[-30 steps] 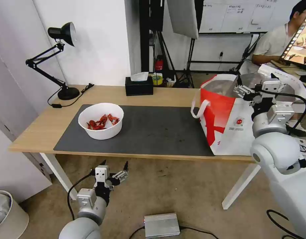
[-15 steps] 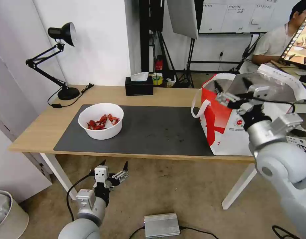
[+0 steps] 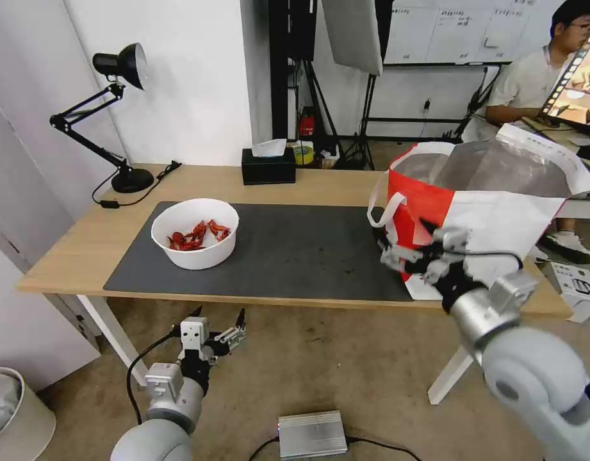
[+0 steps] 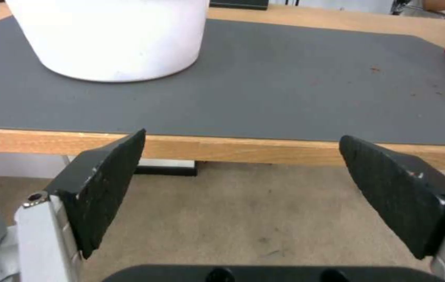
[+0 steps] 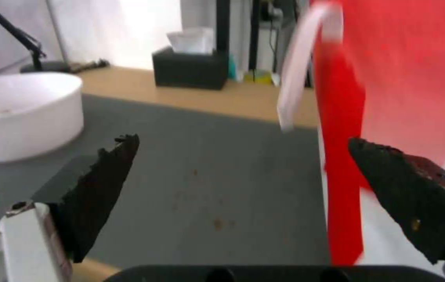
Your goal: Pick up the trash from the table and place it into the takeout bag.
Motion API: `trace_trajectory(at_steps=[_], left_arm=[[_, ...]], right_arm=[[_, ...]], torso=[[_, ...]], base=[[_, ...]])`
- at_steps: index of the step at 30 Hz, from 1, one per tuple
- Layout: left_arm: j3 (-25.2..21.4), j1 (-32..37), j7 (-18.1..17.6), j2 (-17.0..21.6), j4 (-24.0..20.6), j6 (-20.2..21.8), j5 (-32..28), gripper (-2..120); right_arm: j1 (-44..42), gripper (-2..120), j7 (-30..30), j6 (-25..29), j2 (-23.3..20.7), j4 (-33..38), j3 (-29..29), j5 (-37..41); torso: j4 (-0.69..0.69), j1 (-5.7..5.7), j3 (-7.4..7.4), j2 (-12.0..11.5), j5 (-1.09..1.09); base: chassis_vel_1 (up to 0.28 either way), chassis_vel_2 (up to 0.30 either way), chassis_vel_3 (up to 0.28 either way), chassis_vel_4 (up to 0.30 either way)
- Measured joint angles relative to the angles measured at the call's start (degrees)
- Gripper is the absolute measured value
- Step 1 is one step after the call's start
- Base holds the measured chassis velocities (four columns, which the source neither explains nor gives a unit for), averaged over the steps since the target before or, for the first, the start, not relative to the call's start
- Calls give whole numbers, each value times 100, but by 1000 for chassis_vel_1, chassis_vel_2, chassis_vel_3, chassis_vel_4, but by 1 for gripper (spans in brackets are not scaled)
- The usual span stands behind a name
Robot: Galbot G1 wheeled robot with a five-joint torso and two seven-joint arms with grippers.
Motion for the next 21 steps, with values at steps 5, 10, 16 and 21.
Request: trace_trajectory(at_steps=[5,10,16,21], left_arm=[[-18,-38,0,60,0,-6,-64,100],[-38,-67,1,99,12,-12,-114,100],[-34,-105,1,129,29,-15,-137,100],[-37,-127,1,154,29,-16,-175,100]], right_arm=[[-590,100,61,-4,200,15,-125,-240],[-975,100,65,24,364,-45,-280,-514],[-1093,100,126,37,446,-96,-339,-614],[-1124,100,223,72,476,-125,-317,-642]], torso=[[-1,0,0,0,1],[-1,0,0,0,1],[-1,0,0,0,1],[0,0,0,0,1]], base=[[0,0,0,0],[0,0,0,0],[0,0,0,0],[0,0,0,0]])
